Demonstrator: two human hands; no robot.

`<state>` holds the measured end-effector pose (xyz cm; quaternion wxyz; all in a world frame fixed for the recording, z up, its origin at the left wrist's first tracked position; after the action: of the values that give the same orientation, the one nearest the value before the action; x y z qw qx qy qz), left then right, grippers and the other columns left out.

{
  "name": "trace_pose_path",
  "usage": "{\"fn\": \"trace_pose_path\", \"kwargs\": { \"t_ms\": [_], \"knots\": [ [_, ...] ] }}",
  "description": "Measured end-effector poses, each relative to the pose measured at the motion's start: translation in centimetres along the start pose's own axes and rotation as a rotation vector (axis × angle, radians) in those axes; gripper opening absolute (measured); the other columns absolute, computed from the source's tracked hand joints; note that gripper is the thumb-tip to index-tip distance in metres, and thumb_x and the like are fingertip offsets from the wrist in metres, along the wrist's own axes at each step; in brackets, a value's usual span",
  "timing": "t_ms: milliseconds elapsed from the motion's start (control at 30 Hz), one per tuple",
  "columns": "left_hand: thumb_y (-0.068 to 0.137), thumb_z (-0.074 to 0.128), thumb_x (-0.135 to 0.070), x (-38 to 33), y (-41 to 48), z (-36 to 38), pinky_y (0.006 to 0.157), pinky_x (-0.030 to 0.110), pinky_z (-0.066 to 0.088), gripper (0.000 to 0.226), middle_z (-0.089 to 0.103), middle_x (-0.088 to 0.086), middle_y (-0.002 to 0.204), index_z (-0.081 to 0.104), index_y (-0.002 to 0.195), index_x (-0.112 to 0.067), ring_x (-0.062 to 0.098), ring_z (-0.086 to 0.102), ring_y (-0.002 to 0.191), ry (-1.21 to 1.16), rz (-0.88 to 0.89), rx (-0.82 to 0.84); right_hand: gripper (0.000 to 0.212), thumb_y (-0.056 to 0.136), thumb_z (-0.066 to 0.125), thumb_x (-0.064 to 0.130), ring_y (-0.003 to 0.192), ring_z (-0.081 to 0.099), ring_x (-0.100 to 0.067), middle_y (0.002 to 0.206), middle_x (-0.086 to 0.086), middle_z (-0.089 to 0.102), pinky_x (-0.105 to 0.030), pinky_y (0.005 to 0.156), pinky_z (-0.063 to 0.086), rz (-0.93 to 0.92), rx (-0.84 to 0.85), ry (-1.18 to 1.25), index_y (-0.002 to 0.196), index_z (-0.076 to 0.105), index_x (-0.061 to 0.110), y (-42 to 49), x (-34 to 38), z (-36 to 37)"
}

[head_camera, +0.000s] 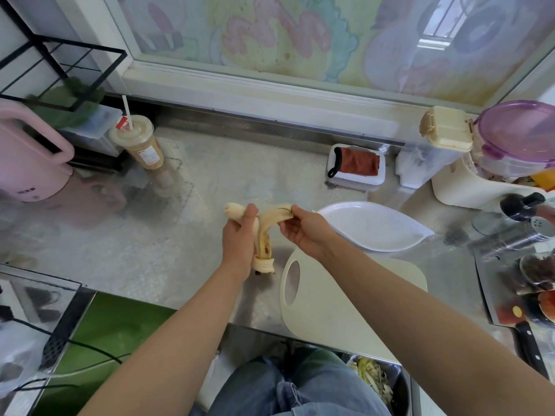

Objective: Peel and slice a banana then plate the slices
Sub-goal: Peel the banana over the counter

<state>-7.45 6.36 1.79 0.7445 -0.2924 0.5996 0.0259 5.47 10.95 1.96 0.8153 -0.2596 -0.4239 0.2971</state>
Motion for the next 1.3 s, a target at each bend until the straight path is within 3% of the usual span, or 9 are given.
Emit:
{"fn": "trace_pose_path", "kwargs": {
  "t_ms": [133, 233, 400, 567, 733, 833, 967, 1100, 1300],
  "knots": [
    [0.096, 0.053, -0.037, 0.4, 1.0, -2.7, 0.080, 0.038, 0.056, 0.029, 0.070, 0.012, 0.101, 0.055, 0.102, -0.008, 0.024, 0.067, 0.088, -0.246, -0.043, -0.267, 0.023, 0.100, 0.042, 0.011, 0.066, 0.054, -0.019, 0.077, -0.013, 0.056, -0.019, 0.046, 0.053, 0.005, -0.205, 0.031, 0.083, 0.052, 0.001, 0.5, -0.1, -3.3],
    [0.095, 0.055, -0.036, 0.5, 1.0, -3.1, 0.070, 0.032, 0.055, 0.023, 0.068, 0.005, 0.090, 0.055, 0.094, -0.013, 0.021, 0.066, 0.088, -0.342, -0.062, -0.392, 0.020, 0.100, 0.044, 0.015, 0.068, 0.057, -0.020, 0.081, -0.013, 0.058, -0.025, 0.055, 0.054, -0.007, -0.270, 0.036, 0.086, 0.053, 0.004, 0.5, -0.8, -4.0],
    [0.092, 0.060, -0.035, 0.8, 0.7, -1.1, 0.072, 0.032, 0.053, 0.019, 0.064, 0.002, 0.085, 0.058, 0.085, -0.018, 0.017, 0.065, 0.080, -0.299, -0.048, -0.381, 0.043, 0.087, 0.055, 0.056, 0.085, 0.056, -0.017, 0.106, -0.002, 0.061, -0.029, 0.075, 0.043, 0.094, 0.082, -0.472, 0.111, 0.057, 0.020, 0.0, -3.5, -0.7],
    [0.093, 0.056, -0.037, 0.7, 1.2, -0.9, 0.088, 0.039, 0.052, 0.024, 0.062, 0.003, 0.099, 0.056, 0.104, -0.015, 0.021, 0.062, 0.094, -0.008, 0.046, -0.280, 0.040, 0.088, 0.065, 0.032, 0.075, 0.062, -0.015, 0.093, -0.011, 0.065, -0.026, 0.070, 0.050, -0.044, 0.233, -0.884, 0.118, 0.056, 0.007, -0.2, -3.7, 0.6],
    [0.094, 0.055, -0.037, -0.5, 0.5, -1.6, 0.083, 0.029, 0.047, 0.023, 0.060, -0.002, 0.102, 0.049, 0.108, -0.020, 0.016, 0.058, 0.092, 0.196, 0.132, -0.338, 0.035, 0.096, 0.051, 0.036, 0.072, 0.062, -0.016, 0.087, -0.007, 0.065, -0.028, 0.069, 0.053, -0.177, 0.252, -1.335, 0.110, 0.060, 0.006, 0.1, -3.2, 0.4],
    [0.093, 0.056, -0.038, -0.9, 0.2, -1.5, 0.079, 0.028, 0.044, 0.023, 0.063, -0.001, 0.099, 0.051, 0.104, -0.017, 0.016, 0.060, 0.090, 0.305, 0.219, -0.343, 0.033, 0.097, 0.047, 0.025, 0.079, 0.060, -0.024, 0.093, -0.016, 0.063, -0.036, 0.078, 0.052, -0.139, 0.263, -1.224, 0.112, 0.058, -0.002, 0.2, -3.6, 0.2],
    [0.093, 0.056, -0.041, -0.7, 0.5, -1.9, 0.086, 0.035, 0.049, 0.028, 0.063, -0.002, 0.101, 0.052, 0.106, -0.017, 0.018, 0.061, 0.092, 0.325, 0.221, -0.373, 0.030, 0.096, 0.047, 0.018, 0.083, 0.054, -0.020, 0.094, -0.013, 0.059, -0.030, 0.077, 0.048, -0.100, 0.270, -1.060, 0.112, 0.060, -0.003, 0.0, -4.0, 0.0],
    [0.093, 0.055, -0.043, -0.8, 0.2, -1.9, 0.086, 0.036, 0.049, 0.028, 0.063, -0.002, 0.100, 0.051, 0.105, -0.018, 0.018, 0.061, 0.092, 0.349, 0.239, -0.380, 0.025, 0.095, 0.048, 0.016, 0.078, 0.066, -0.018, 0.096, -0.013, 0.068, -0.025, 0.073, 0.052, -0.058, 0.288, -1.006, 0.110, 0.061, 0.001, -0.1, -3.9, 0.2],
    [0.093, 0.056, -0.041, -1.8, -1.0, -0.6, 0.067, 0.018, 0.041, 0.024, 0.060, -0.003, 0.087, 0.048, 0.095, -0.019, 0.011, 0.057, 0.077, 0.455, 0.363, -0.313, 0.021, 0.092, 0.042, 0.013, 0.057, 0.044, -0.016, 0.064, -0.005, 0.048, -0.027, 0.058, 0.038, -0.141, 0.211, -1.070, 0.072, 0.049, 0.010, -0.1, -3.3, 0.1]
  ]
}}
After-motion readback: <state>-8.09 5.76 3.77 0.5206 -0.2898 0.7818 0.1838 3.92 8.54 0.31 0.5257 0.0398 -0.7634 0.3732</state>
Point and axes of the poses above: each hand's wrist, its own y-axis towards the middle knuckle, its own z-axis out of the palm, x = y × z, the point moved 5 cm from there along y, towards the middle knuckle
